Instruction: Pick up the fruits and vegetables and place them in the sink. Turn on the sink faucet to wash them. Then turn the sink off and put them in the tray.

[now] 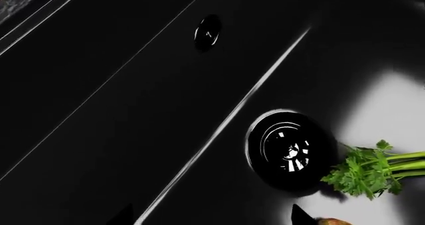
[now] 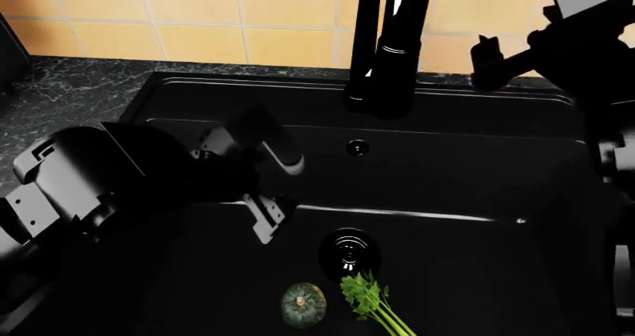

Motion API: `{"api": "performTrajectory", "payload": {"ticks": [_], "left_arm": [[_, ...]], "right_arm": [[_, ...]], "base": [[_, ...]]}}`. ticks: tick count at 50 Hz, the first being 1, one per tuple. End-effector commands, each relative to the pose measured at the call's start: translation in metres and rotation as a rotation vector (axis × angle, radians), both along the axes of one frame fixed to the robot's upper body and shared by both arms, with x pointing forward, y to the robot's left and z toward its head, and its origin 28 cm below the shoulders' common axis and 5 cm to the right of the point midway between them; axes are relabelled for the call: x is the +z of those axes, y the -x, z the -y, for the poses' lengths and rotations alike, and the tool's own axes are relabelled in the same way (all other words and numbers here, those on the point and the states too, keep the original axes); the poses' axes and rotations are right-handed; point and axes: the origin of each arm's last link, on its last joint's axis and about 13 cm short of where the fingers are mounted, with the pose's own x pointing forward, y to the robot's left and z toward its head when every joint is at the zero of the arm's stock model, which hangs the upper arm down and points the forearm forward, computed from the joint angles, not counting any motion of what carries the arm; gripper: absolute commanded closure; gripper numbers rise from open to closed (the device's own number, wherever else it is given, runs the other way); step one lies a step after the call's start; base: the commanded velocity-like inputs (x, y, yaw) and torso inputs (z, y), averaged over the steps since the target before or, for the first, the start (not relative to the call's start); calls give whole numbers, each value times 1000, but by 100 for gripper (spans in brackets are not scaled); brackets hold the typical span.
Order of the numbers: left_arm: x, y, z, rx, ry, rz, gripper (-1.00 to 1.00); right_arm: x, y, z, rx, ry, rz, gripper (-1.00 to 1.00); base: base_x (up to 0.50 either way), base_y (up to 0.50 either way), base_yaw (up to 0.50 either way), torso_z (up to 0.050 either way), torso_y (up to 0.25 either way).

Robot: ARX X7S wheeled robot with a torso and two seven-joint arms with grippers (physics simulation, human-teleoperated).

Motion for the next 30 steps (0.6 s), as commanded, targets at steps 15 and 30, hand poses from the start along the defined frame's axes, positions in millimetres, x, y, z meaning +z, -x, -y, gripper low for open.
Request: {"api": "performTrajectory", "payload": {"ticks": [15, 30], "left_arm": [[4, 0, 4, 13, -77, -96, -100], [10, 2, 5, 11, -76, -79, -100]], "right_arm": [[23, 63, 0, 266, 172, -348, -100], [21, 59, -21, 397, 247, -505, -100]], "base": [[0, 0, 0, 0, 0], [0, 0, 0, 0, 0]]}}
